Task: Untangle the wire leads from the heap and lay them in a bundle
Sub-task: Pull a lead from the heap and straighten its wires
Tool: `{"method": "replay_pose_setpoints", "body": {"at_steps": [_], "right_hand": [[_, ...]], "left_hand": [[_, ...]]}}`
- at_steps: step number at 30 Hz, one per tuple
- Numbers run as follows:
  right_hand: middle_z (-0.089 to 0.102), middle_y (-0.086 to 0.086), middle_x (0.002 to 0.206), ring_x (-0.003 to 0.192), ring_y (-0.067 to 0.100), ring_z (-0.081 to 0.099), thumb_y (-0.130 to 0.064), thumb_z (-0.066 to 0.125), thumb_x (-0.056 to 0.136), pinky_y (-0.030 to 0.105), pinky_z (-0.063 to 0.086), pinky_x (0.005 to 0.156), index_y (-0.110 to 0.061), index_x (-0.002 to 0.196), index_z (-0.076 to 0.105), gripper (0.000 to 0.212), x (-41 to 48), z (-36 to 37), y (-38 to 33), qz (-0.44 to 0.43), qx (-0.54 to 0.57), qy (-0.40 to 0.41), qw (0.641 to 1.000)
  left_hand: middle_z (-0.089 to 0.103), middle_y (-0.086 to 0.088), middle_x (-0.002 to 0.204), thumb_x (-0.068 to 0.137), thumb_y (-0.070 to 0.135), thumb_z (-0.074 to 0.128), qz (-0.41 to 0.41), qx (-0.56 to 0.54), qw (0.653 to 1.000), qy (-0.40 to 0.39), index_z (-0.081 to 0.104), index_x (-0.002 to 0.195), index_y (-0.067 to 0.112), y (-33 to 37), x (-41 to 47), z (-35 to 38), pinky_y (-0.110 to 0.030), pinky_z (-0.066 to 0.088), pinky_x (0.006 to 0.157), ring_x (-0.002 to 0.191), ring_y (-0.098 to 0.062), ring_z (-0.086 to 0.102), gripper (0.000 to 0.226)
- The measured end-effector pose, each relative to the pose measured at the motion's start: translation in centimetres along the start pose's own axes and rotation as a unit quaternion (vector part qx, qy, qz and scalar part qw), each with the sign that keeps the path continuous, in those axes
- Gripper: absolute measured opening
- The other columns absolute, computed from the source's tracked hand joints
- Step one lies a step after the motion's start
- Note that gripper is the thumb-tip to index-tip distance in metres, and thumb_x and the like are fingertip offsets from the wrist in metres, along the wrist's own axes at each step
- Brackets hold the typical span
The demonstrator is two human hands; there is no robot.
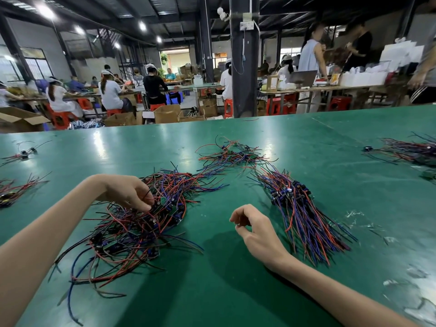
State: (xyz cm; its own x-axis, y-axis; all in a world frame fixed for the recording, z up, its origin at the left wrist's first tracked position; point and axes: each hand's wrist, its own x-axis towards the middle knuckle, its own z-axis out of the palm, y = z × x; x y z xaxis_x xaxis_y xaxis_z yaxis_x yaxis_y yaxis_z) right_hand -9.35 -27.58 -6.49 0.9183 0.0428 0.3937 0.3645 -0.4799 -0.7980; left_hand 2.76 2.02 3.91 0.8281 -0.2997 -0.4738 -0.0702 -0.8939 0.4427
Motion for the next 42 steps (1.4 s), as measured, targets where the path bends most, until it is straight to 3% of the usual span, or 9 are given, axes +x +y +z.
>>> {"method": "replay_pose_setpoints", "body": {"at_steps": [2,4,7,13,21,25,28,35,42], "right_hand": [[0.058,0.004,0.085,0.078,0.013,0.051,0.016,0.052,0.082,0.016,0.040,0.073,-0.010,0.085,0.059,0.027,0.0,0.0,0.0,-0.001,0.002,0.002,1.000],[0.058,0.004,0.085,0.079,0.013,0.051,0.016,0.052,0.082,0.016,0.040,0.073,-0.012,0.084,0.059,0.029,0.0,0.1,0.0,0.000,0.000,0.002,1.000],[0.058,0.003,0.086,0.079,0.013,0.052,0.016,0.051,0.082,0.015,0.041,0.073,-0.013,0.084,0.059,0.030,0.0,0.1,0.0,0.001,0.000,0.002,1.000],[0.059,0.005,0.086,0.079,0.013,0.052,0.016,0.050,0.084,0.016,0.042,0.073,-0.011,0.086,0.060,0.028,-0.1,0.1,-0.1,-0.003,-0.003,0.003,1.000],[0.057,0.002,0.084,0.076,0.008,0.050,0.015,0.052,0.082,0.013,0.040,0.071,-0.011,0.085,0.059,0.027,-0.1,0.1,-0.2,-0.013,-0.008,0.012,1.000],[0.057,0.004,0.084,0.076,0.008,0.050,0.016,0.055,0.080,0.011,0.039,0.071,-0.008,0.086,0.061,0.025,0.0,0.1,-0.1,-0.019,-0.017,0.024,0.999],[0.058,0.003,0.083,0.075,0.005,0.051,0.015,0.057,0.078,0.010,0.039,0.071,-0.006,0.086,0.062,0.023,0.1,-0.1,0.2,-0.021,-0.025,0.034,0.999],[0.059,0.001,0.084,0.074,0.002,0.052,0.017,0.053,0.079,0.009,0.039,0.073,-0.014,0.084,0.059,0.031,0.8,-0.1,0.8,0.034,0.039,0.061,0.997],[0.062,0.001,0.091,0.081,0.007,0.055,0.016,0.049,0.083,0.008,0.041,0.076,-0.016,0.088,0.059,0.034,1.3,-0.4,1.7,0.073,0.111,0.046,0.990]], "left_hand": [[0.060,0.000,0.074,0.086,0.009,0.067,0.000,0.021,1.000,0.016,0.068,0.088,0.007,0.0,-0.2,0.3,-0.019,0.041,0.060,0.068,-0.014,0.049,0.003],[0.060,0.002,0.062,0.086,0.011,0.068,0.006,0.017,0.998,0.060,0.070,0.074,0.006,-0.1,-0.2,0.2,-0.018,0.039,0.054,0.060,-0.012,0.049,0.013],[0.070,-0.001,0.067,0.081,0.014,0.072,0.020,-0.066,0.978,0.196,0.073,0.080,0.003,0.2,-0.3,-0.3,-0.018,0.047,0.058,0.063,-0.010,0.060,0.011],[0.067,-0.026,0.095,0.075,0.008,0.076,0.061,-0.282,0.841,0.457,0.058,0.119,-0.002,1.2,-0.7,-2.3,-0.043,0.058,0.078,0.080,-0.033,0.067,0.049],[0.072,-0.015,0.093,0.078,0.023,0.077,0.083,-0.160,0.734,0.655,0.060,0.112,0.007,4.2,-2.5,-2.6,-0.037,0.052,0.086,0.088,-0.027,0.068,0.041],[0.068,-0.006,0.086,0.078,0.015,0.076,0.172,-0.414,0.700,0.556,0.063,0.087,0.016,7.1,-3.0,-1.9,-0.033,0.059,0.071,0.075,-0.017,0.065,0.015],[0.069,-0.002,0.092,0.079,0.016,0.073,0.193,-0.518,0.705,0.444,0.065,0.089,0.014,9.2,-2.7,-0.5,-0.022,0.056,0.060,0.079,-0.013,0.067,0.014],[0.069,-0.001,0.068,0.083,0.014,0.066,0.154,-0.561,0.790,0.191,0.063,0.086,0.008,11.3,2.9,10.0,-0.022,0.051,0.048,0.051,-0.006,0.061,0.007],[0.070,-0.008,0.068,0.090,0.011,0.060,0.121,-0.589,0.788,0.134,0.054,0.086,0.010,10.2,5.1,15.1,-0.026,0.054,0.049,0.053,-0.014,0.062,0.007]]}}
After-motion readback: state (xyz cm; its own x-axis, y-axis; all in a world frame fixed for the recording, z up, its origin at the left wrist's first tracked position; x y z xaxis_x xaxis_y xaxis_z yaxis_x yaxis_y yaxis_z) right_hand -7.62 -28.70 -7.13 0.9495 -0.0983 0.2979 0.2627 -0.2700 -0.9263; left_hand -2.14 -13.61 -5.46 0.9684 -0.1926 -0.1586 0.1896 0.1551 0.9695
